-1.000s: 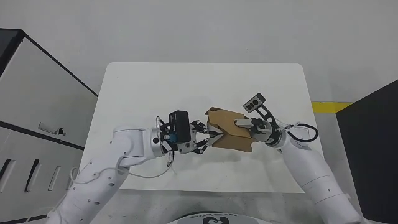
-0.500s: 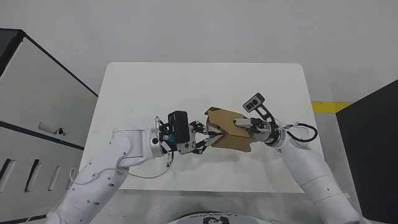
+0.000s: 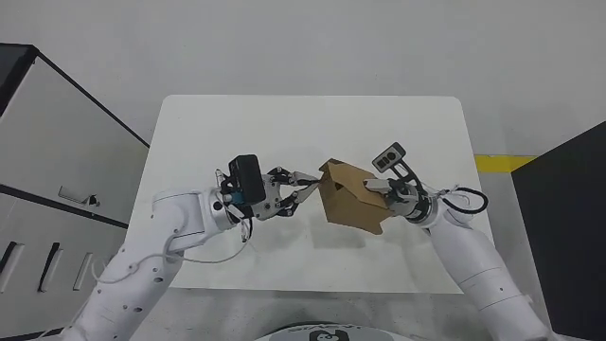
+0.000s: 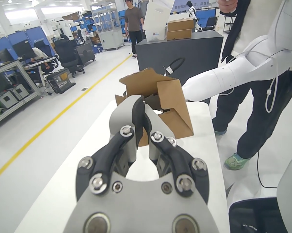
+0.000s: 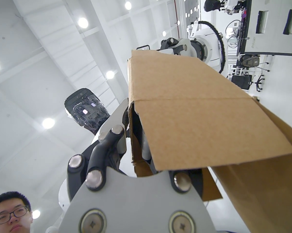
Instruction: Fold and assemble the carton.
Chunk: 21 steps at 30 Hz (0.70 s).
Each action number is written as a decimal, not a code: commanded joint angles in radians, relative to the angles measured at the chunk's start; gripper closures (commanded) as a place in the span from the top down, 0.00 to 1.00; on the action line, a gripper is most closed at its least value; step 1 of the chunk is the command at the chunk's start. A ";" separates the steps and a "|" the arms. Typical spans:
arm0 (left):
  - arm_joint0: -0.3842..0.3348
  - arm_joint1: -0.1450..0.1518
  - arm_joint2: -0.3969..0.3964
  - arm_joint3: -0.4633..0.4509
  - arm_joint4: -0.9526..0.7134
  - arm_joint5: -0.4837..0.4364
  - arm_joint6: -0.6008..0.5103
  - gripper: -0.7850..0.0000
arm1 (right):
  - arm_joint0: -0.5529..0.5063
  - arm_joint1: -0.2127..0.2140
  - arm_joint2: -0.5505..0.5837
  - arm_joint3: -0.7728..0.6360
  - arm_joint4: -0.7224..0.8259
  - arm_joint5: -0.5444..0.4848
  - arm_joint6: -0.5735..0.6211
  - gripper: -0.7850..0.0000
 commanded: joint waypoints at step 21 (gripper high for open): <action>-0.013 -0.009 0.026 0.041 0.064 0.047 0.063 0.00 | 0.015 0.006 -0.049 0.006 -0.018 0.091 0.027 0.00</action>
